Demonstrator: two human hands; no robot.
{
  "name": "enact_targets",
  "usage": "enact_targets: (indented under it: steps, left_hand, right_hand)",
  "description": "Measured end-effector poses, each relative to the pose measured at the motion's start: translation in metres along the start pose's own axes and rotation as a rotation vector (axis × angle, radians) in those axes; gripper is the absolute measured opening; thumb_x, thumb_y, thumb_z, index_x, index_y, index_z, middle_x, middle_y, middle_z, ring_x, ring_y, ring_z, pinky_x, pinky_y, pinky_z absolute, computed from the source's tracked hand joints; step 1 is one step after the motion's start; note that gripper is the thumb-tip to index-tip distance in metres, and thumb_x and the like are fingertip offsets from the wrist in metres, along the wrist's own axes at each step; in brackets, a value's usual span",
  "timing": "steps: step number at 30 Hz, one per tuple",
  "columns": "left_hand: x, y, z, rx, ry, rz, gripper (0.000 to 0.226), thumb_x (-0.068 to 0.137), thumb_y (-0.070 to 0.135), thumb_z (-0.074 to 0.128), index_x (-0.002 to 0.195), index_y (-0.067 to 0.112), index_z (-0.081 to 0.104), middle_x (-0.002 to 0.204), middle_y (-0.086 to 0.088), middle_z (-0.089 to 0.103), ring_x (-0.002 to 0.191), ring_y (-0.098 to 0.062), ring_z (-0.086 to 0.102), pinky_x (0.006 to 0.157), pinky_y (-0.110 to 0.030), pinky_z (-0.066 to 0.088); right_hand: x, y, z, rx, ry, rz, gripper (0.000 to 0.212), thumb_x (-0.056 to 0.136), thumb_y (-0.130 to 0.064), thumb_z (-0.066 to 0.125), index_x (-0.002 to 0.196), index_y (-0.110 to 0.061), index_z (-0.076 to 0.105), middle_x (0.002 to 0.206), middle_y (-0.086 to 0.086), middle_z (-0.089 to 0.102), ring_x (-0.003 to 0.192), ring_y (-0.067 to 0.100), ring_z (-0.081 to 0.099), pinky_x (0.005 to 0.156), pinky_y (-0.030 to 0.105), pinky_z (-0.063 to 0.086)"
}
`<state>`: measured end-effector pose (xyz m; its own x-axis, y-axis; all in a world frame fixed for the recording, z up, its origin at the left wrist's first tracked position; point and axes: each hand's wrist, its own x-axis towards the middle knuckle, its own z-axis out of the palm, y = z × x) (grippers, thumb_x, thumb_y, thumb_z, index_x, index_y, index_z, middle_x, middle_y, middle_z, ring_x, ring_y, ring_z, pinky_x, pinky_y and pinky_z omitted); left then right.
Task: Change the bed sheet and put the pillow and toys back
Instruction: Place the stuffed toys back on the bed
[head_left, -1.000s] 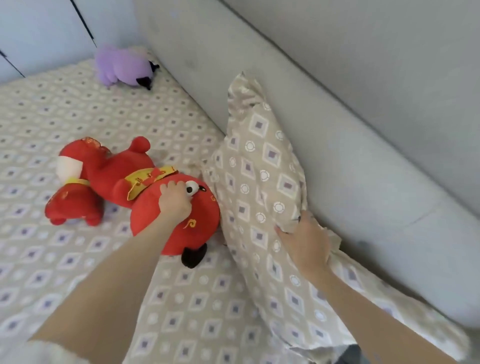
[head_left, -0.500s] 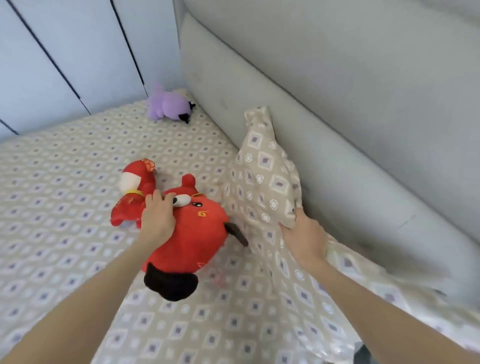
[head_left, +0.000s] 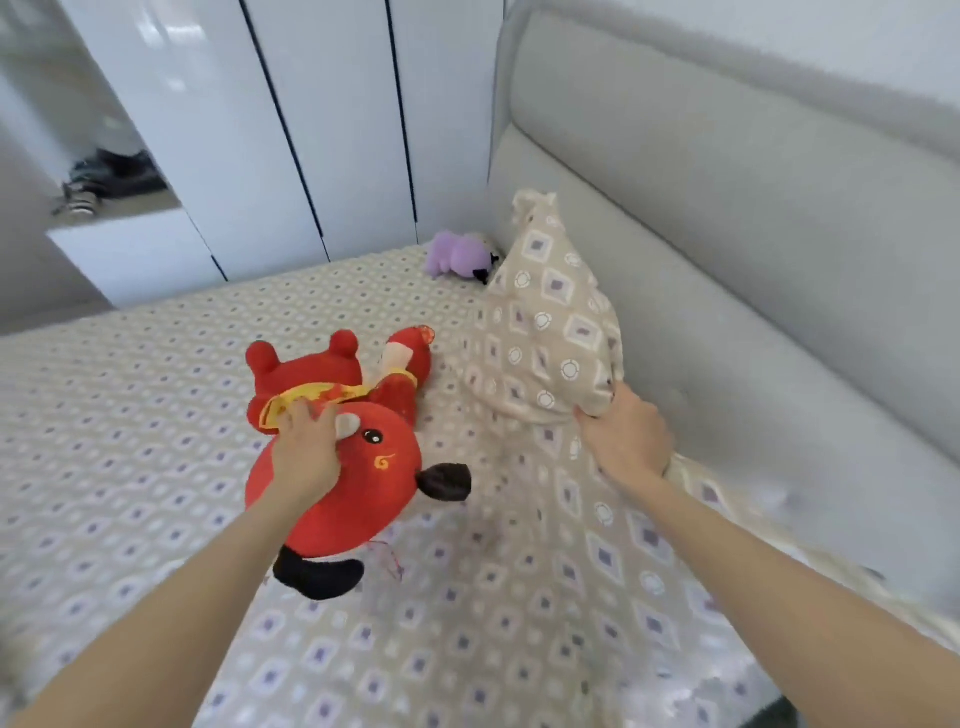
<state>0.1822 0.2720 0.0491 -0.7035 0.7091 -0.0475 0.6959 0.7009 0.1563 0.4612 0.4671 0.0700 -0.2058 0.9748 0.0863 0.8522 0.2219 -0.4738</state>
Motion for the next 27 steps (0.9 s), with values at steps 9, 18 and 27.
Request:
enact_targets:
  steps: [9, 18, 27]
  left_hand:
    - [-0.076, 0.071, 0.002, -1.026, -0.595, -0.308, 0.067, 0.092, 0.057, 0.047, 0.145, 0.018, 0.035, 0.151, -0.006, 0.032, 0.138, -0.029, 0.032, 0.111, -0.045, 0.023]
    - [-0.097, 0.134, 0.068, -1.330, -0.910, -0.474, 0.076, 0.065, 0.075, 0.063, 0.119, 0.021, 0.063, 0.113, -0.004, 0.070, 0.104, -0.024, 0.064, 0.095, -0.042, 0.049]
    - [-0.104, 0.169, 0.141, -0.690, -0.720, -0.363, 0.073, 0.096, 0.024, 0.049, 0.153, 0.021, 0.003, 0.159, -0.016, 0.003, 0.146, -0.033, 0.003, 0.116, -0.044, 0.017]
  right_hand:
    - [-0.036, -0.008, -0.028, 0.588, -0.203, 0.145, 0.031, 0.064, -0.037, 0.083, 0.087, -0.024, 0.066, 0.091, -0.004, 0.073, 0.086, 0.022, 0.069, 0.081, 0.040, 0.055]
    - [-0.012, 0.064, -0.059, 0.600, -0.157, 0.314, 0.057, 0.061, -0.031, 0.087, 0.110, -0.023, 0.061, 0.102, -0.003, 0.070, 0.089, 0.014, 0.067, 0.068, 0.029, 0.054]
    - [-0.023, 0.151, 0.006, -0.158, -0.399, 0.198, 0.060, 0.087, -0.026, 0.054, 0.144, -0.027, 0.034, 0.153, 0.009, 0.023, 0.140, 0.030, 0.019, 0.112, 0.056, 0.018]
